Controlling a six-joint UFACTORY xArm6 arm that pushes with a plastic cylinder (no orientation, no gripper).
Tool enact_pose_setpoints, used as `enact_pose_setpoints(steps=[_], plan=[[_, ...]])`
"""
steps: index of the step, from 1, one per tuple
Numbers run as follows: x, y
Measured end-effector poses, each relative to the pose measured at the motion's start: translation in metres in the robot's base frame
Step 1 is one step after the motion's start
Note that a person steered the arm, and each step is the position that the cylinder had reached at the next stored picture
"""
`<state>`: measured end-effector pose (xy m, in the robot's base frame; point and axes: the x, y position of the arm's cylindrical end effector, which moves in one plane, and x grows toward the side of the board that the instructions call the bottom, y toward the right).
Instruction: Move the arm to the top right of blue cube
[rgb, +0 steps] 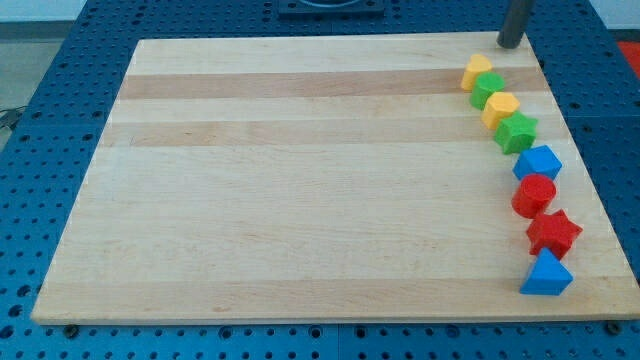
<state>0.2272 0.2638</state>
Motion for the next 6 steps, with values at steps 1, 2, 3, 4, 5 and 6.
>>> enact_pose_setpoints(steps=[1,2,3,4,5,6], plan=[[0.063,0.0],[0.108,0.0],[0.124,0.0],[0.144,0.002],[0.17,0.002],[0.209,0.002]])
